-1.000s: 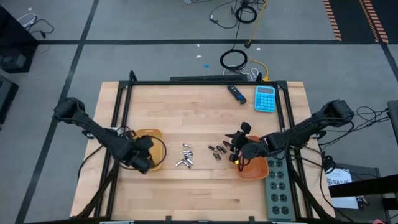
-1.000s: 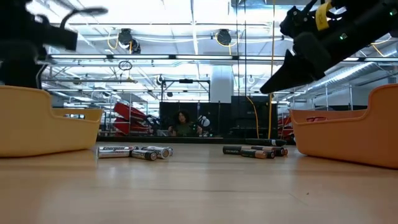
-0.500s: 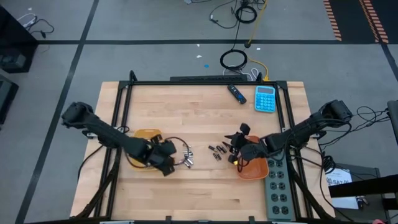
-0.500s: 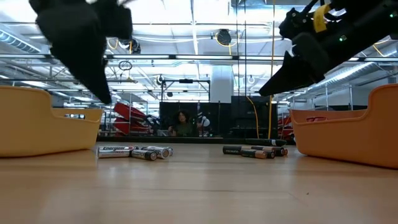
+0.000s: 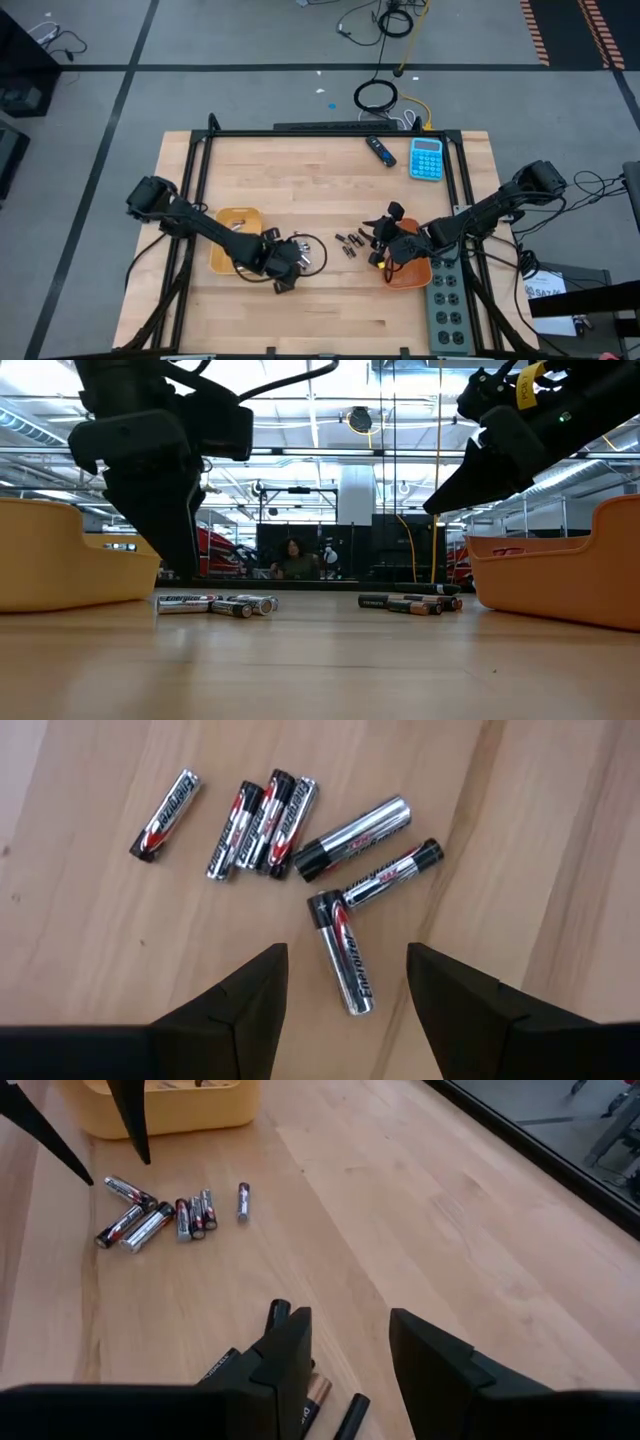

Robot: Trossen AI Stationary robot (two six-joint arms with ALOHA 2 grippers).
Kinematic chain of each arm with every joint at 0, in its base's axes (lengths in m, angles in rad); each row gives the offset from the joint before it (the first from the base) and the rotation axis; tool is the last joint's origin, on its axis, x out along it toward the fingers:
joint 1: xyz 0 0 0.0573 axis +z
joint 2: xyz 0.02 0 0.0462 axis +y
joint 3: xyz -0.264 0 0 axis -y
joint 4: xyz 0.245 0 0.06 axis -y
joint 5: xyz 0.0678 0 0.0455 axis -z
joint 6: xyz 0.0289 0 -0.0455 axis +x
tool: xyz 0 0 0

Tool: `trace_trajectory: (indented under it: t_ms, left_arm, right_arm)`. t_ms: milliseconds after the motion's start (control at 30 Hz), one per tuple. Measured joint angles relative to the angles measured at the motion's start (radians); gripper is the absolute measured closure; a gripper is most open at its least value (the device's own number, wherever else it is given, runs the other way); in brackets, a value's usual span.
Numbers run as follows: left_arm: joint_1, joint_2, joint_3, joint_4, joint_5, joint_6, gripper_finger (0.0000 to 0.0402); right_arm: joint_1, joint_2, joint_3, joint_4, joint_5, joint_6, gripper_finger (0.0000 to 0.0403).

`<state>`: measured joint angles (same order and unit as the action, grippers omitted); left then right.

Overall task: Sort batteries
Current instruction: Put the white battery into the yellow bin

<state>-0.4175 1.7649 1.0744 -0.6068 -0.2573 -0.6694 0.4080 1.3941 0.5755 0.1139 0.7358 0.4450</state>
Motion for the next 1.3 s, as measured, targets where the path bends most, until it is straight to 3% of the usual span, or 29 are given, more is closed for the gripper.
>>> trace_trajectory:
  t_ms: [267,567,667,833,1133,1300]
  left_arm:
    - [0.007,0.001,0.000,0.001,-0.013,-0.005,0.0187]
    - [0.014,0.094,0.002,0.019,-0.007,0.000,0.0191]
    - [0.014,0.113,0.005,0.024,-0.003,0.004,0.0226]
    - [0.012,0.118,0.005,0.017,0.013,0.034,0.0361]
    - [0.014,0.116,0.040,-0.132,-0.021,0.023,0.0361]
    - [0.012,0.072,0.126,-0.379,-0.053,0.021,0.0361]
  right_arm:
    - [0.000,0.000,0.000,0.000,0.001,0.000,0.0273]
    - [0.000,0.000,0.000,-0.013,0.001,0.002,0.0273]
    - [0.000,0.000,0.000,-0.016,0.001,0.004,0.0273]
    - [0.000,0.000,0.000,-0.019,0.001,0.007,0.0273]
    - [0.000,0.000,0.000,-0.019,0.001,0.008,0.0273]
    - [0.000,0.000,0.000,-0.018,0.001,0.008,0.0273]
